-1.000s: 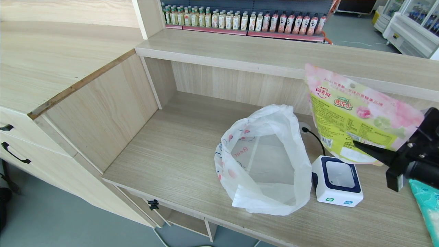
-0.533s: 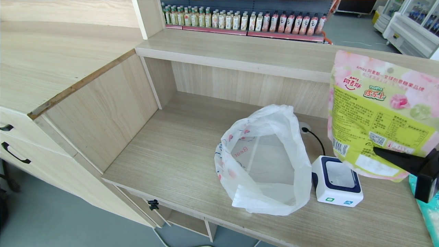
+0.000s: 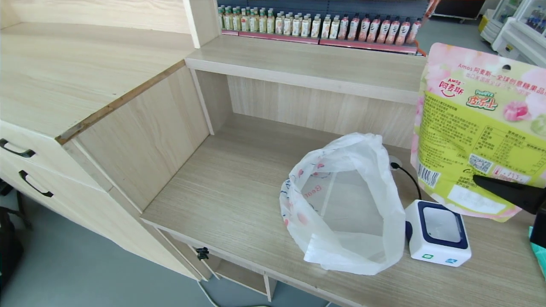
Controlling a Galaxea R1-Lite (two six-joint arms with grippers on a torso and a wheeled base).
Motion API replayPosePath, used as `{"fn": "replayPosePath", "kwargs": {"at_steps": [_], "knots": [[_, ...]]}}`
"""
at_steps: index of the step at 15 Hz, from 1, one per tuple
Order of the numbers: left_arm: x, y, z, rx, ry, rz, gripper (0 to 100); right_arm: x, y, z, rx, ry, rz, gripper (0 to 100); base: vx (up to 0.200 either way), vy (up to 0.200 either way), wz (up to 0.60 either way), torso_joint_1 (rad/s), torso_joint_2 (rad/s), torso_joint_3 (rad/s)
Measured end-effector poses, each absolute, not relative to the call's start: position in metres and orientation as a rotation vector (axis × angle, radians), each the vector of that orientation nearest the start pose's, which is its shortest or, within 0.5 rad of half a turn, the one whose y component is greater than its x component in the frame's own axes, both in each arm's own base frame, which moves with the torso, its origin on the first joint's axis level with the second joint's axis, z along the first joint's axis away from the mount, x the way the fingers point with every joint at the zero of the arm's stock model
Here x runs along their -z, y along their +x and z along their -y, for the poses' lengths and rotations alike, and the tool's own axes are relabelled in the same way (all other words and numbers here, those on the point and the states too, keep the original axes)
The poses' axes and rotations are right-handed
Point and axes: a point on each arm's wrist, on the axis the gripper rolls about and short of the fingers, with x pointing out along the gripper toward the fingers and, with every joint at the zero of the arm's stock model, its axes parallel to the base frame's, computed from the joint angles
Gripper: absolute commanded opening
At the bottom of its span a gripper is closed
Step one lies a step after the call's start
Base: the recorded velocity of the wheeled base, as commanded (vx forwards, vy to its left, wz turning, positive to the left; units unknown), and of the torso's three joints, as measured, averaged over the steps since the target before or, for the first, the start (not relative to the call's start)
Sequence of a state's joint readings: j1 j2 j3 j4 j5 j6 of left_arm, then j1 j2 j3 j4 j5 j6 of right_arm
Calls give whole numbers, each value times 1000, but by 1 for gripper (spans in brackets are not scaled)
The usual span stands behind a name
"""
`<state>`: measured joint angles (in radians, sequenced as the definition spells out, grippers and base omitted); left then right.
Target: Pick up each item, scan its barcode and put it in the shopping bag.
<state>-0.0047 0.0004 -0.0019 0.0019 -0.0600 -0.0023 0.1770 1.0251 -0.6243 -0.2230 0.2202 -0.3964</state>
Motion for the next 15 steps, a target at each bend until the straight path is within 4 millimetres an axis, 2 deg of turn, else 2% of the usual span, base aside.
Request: {"fn": "replayPosePath", "kwargs": {"at_steps": [2,7,11,15], "knots": [[-76,-23,1,65,-3,0,100,-239,134,-31,-443,-387,-101,0,0,0,600,2,0,5],[-76,-23,1,65,-3,-2,100,-223,154,-34,-440,-361,-151,0,0,0,0,0,0,0],[-76,-23,1,65,-2,0,100,-196,179,-32,-401,-261,-237,0,0,0,0,0,0,0],[-76,-23,1,64,-3,-1,100,-171,191,-28,-374,-250,-245,0,0,0,0,0,0,0]]}}
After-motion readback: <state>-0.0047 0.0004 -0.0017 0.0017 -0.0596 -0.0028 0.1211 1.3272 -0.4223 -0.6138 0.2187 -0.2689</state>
